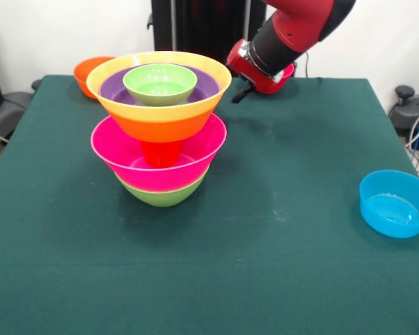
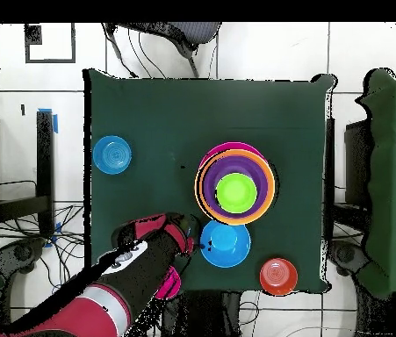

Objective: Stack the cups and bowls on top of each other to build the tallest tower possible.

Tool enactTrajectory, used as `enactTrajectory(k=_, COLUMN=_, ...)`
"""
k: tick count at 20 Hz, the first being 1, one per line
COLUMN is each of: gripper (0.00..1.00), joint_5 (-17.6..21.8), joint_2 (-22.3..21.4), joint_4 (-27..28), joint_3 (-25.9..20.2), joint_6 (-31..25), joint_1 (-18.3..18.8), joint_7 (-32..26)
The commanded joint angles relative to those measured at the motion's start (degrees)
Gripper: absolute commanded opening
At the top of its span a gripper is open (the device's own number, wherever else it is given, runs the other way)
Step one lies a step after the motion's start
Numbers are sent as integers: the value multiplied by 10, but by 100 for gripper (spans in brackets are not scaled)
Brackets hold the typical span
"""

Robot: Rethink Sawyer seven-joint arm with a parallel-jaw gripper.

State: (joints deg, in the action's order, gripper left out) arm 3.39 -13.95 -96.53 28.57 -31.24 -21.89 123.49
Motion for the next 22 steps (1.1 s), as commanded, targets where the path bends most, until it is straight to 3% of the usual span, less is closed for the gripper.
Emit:
enactTrajectory(k=1, gripper=100, joint_5=15, joint_2=12, joint_4=-4, joint_3=-37, joint_6=65, joint_1=17, joint_7=67)
enactTrajectory(k=15, gripper=100, joint_5=28, joint_2=23, joint_4=8, joint_3=-22, joint_6=72, joint_1=11, joint_7=53)
enactTrajectory(k=16, gripper=0, joint_5=30, joint_2=24, joint_4=9, joint_3=-21, joint_6=68, joint_1=9, joint_7=51)
enactTrajectory(k=22, gripper=0, joint_5=28, joint_2=22, joint_4=9, joint_3=-25, joint_6=61, joint_1=10, joint_7=51)
